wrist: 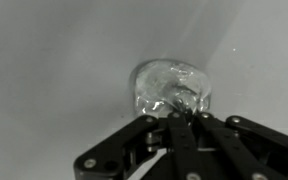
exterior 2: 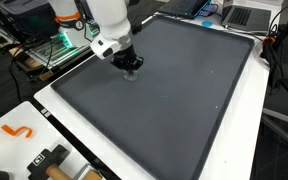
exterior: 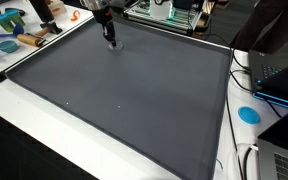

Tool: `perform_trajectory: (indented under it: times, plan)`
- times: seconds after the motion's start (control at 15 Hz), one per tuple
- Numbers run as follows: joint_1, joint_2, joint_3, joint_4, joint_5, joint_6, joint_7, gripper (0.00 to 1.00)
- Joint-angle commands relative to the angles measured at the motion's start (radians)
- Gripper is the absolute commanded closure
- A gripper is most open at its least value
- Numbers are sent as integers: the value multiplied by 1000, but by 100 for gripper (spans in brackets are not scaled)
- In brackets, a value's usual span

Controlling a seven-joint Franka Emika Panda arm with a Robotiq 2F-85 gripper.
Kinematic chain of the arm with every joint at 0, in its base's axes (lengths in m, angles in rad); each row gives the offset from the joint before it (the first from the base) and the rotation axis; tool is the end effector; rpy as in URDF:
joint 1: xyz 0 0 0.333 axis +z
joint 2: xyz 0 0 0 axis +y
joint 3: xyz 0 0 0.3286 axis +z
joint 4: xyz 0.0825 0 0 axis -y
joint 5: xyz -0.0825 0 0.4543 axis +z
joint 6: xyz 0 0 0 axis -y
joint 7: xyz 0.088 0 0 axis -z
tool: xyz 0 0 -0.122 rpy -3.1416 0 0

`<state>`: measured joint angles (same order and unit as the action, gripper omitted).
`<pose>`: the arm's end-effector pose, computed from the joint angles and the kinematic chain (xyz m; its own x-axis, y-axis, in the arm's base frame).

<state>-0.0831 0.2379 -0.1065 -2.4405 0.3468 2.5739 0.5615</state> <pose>0.4987 -0.1022 0.1334 0.4923 -0.8540 -0.1686 -0.8693 -0.4921 -0.0459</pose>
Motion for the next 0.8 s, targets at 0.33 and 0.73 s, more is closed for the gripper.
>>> perform_trajectory:
  times: [0.33, 0.73]
  plan:
    - [15, -21, -20, 1, -35, -37, 33, 24]
    - [19, -47, -27, 2, -79, -60, 31, 0]
